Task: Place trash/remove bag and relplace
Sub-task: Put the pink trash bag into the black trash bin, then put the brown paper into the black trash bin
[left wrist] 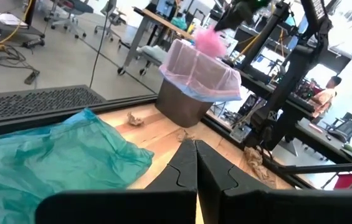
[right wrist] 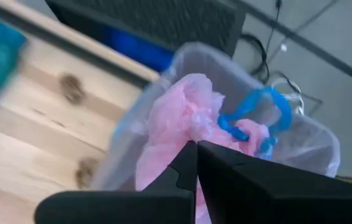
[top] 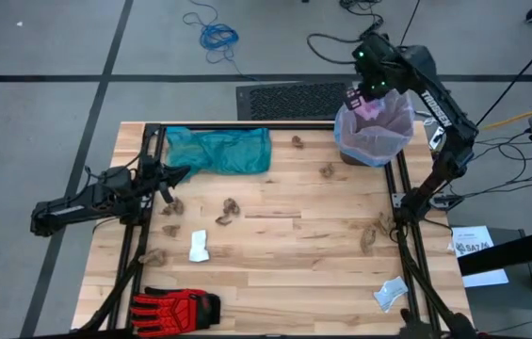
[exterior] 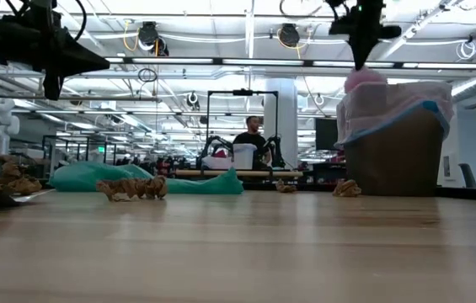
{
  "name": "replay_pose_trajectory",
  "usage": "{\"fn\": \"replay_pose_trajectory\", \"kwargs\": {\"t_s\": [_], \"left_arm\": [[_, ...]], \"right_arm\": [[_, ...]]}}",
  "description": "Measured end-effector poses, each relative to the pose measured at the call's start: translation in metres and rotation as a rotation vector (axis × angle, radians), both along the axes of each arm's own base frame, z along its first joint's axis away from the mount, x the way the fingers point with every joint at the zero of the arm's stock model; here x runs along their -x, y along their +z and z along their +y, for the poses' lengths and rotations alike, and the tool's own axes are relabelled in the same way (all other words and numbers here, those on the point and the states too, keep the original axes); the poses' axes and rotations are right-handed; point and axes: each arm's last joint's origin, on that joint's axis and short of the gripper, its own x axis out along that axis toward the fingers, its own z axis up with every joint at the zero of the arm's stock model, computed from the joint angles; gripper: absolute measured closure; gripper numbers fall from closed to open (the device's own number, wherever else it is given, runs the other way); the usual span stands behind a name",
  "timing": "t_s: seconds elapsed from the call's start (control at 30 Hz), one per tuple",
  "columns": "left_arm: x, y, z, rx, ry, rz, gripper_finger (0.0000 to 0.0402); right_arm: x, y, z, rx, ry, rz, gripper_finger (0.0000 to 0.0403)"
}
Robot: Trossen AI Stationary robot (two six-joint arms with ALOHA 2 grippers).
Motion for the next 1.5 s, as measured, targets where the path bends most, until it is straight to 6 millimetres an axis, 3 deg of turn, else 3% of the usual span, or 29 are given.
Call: {"fn": "replay_pose_trajectory", "kwargs": {"t_s": [0.2,0.4,0.6,0.8,0.9,1.0,1.13,1.23,1.33,1.5], "left_arm": [[0.000,0.000,0.000,-0.004,-0.001,0.003,0.0401],[0.000,-0.001,0.000,-0.003,-0.001,0.007,0.0402],[0.000,-0.001,0.000,-0.002,-0.001,0.007,0.0401],[0.000,0.002,0.000,-0.002,-0.003,-0.016,0.0401],[0.000,0.002,0.000,-0.003,-0.003,-0.021,0.0402],[0.000,0.002,0.000,-0.003,-0.003,-0.020,0.0401],[0.000,0.002,0.000,-0.001,-0.003,-0.021,0.0402],[0.000,0.002,0.000,0.000,-0.002,-0.022,0.0402],[0.000,0.002,0.000,0.001,0.002,-0.024,0.0401],[0.000,0.002,0.000,0.022,0.007,-0.038,0.0402]], "right_arm": [[0.012,-0.039,-0.017,-0.141,-0.012,0.101,0.0403],[0.016,-0.072,-0.021,-0.290,-0.020,0.121,0.0396],[0.013,-0.086,-0.019,-0.326,-0.001,0.156,0.0325],[0.015,-0.065,-0.022,-0.200,0.014,0.198,0.0224],[0.015,-0.042,-0.021,-0.136,0.046,0.156,0.0188],[0.011,-0.013,-0.014,-0.101,0.133,-0.007,0.0170],[-0.007,0.026,0.003,-0.055,0.315,-0.342,0.0170],[-0.028,0.038,0.017,0.017,0.393,-0.422,0.0191],[-0.050,0.035,0.026,0.028,0.452,-0.428,0.0221],[-0.091,0.014,0.025,-0.006,0.521,-0.399,0.0260]]}}
